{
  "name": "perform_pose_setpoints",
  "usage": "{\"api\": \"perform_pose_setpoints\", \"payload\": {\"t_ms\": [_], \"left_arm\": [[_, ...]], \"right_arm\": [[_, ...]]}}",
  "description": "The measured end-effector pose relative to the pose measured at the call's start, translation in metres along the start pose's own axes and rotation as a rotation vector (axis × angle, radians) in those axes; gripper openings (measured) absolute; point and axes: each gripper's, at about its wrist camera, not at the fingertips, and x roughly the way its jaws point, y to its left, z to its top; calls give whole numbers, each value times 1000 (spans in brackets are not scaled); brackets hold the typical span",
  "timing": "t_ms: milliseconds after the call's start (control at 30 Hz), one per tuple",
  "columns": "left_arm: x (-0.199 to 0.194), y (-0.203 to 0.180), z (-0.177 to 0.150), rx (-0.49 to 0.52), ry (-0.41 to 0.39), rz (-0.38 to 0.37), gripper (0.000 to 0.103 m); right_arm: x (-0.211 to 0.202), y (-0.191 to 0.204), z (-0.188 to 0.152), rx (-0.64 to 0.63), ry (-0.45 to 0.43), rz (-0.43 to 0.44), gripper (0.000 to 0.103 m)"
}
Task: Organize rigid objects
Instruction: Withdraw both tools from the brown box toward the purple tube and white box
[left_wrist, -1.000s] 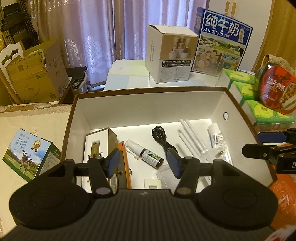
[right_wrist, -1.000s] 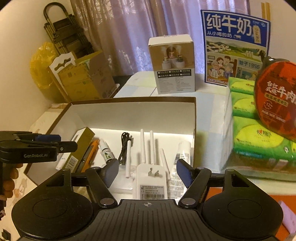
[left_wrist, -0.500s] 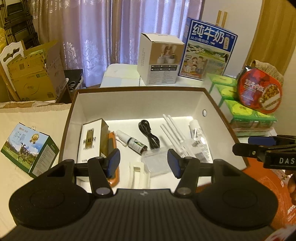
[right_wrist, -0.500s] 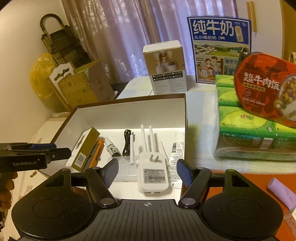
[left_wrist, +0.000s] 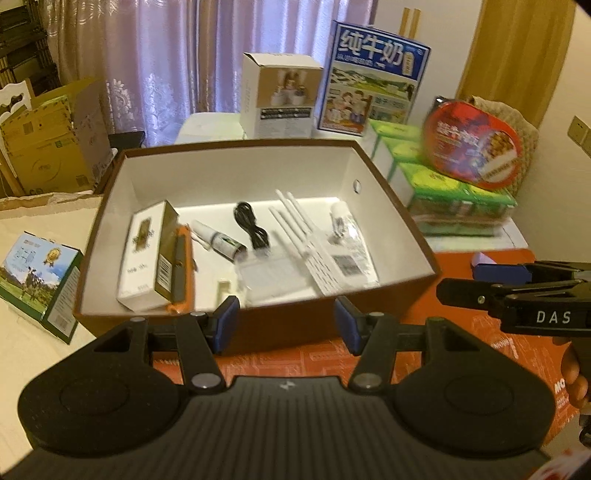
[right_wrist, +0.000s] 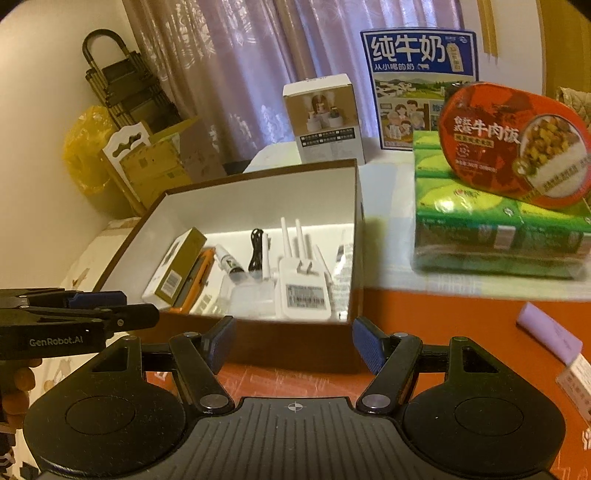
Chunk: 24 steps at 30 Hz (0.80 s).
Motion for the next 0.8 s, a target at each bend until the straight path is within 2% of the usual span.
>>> {"api": "perform_pose_setpoints", "payload": {"t_ms": [367,800], "left_arm": [[-3,-45,-30,29,51,-44,52],[10,-107,-45,83,109,-104,52]], "right_arm": [[-32,-20,-33,24,22,-10,67],[-63,-63,-58,77,46,-46,67]]}}
